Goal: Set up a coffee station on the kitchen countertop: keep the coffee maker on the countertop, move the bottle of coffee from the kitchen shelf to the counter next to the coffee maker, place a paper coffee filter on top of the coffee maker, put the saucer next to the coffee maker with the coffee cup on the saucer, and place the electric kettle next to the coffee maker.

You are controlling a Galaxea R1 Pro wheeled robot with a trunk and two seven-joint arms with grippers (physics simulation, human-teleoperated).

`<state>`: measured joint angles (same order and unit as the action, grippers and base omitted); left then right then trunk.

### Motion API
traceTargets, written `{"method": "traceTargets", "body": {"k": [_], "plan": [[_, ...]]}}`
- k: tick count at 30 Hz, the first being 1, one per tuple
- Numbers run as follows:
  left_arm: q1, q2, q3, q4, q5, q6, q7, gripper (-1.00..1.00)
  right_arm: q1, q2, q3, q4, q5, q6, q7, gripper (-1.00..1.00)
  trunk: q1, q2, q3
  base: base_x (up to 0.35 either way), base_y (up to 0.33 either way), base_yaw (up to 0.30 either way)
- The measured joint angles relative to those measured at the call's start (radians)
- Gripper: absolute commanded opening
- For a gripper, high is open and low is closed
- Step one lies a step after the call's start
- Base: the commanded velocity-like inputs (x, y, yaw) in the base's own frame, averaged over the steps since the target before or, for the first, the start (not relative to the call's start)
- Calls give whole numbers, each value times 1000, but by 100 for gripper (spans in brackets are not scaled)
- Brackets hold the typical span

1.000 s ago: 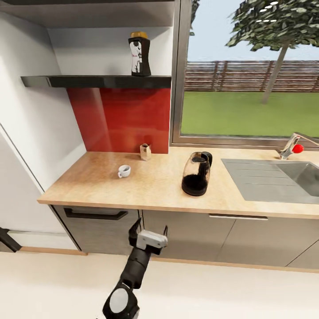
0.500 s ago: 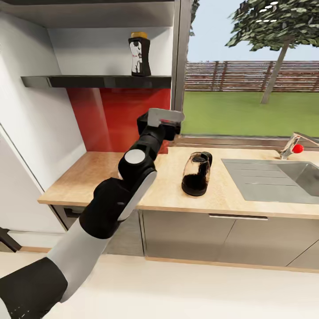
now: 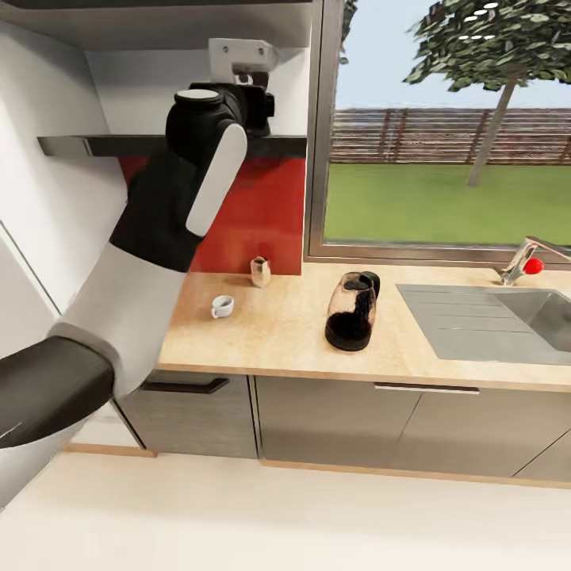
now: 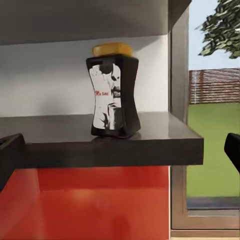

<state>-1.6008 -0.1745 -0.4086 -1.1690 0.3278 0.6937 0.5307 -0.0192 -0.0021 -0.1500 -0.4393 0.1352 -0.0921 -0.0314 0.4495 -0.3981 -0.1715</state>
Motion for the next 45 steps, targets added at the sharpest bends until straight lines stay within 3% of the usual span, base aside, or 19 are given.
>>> {"method": "traceTargets", "body": {"k": [4, 6, 8, 12, 14, 15, 17, 27, 28, 35, 45], "plan": [[-43, 11, 7, 106, 2, -7, -1, 100, 0, 0, 0, 0, 0, 0, 0, 100, 0, 0, 0, 0, 0, 0], [-54, 14, 20, 140, 1, -9, -2, 100, 0, 0, 0, 0, 0, 0, 0, 100, 0, 0, 0, 0, 0, 0], [-78, 17, 57, 210, -3, -12, -3, 100, 0, 0, 0, 0, 0, 0, 0, 100, 0, 0, 0, 0, 0, 0], [-102, 17, 80, 293, -8, -26, -5, 100, 0, -1, 1, 0, 1, 0, 0, 100, 0, 0, 0, 0, 0, 0], [-116, 17, 84, 334, -9, -44, -6, 100, 0, -2, 1, 1, 1, 0, 0, 100, 0, 0, 0, 0, 0, 0], [-146, 16, 87, 423, -10, -93, -9, 100, 0, -15, 1, 12, 1, 1, 0, 100, 0, 0, 0, 0, 0, 0], [-167, 14, 87, 473, -11, -122, -11, 100, 0, -25, 2, 43, 1, 1, -1, 100, 0, 0, 0, 0, 0, 0], [-264, 13, 86, 567, -10, -152, -13, 100, 0, -31, 3, 158, 0, 5, -6, 100, 0, 0, 0, 0, 0, 0], [-284, 13, 87, 602, -9, -192, -15, 100, 0, -31, 2, 166, -1, 6, -38, 100, 0, 0, 0, 0, 0, 0], [-280, 15, 86, 603, -5, -235, -15, 100, 0, -28, 2, 169, -3, 7, -98, 100, 0, 0, 0, 0, 0, -118], [-272, 16, 86, 600, -9, -237, -15, 100, 0, -24, 3, 171, -2, 9, -100, 100, 0, 0, 0, 5, 0, -61]]}}
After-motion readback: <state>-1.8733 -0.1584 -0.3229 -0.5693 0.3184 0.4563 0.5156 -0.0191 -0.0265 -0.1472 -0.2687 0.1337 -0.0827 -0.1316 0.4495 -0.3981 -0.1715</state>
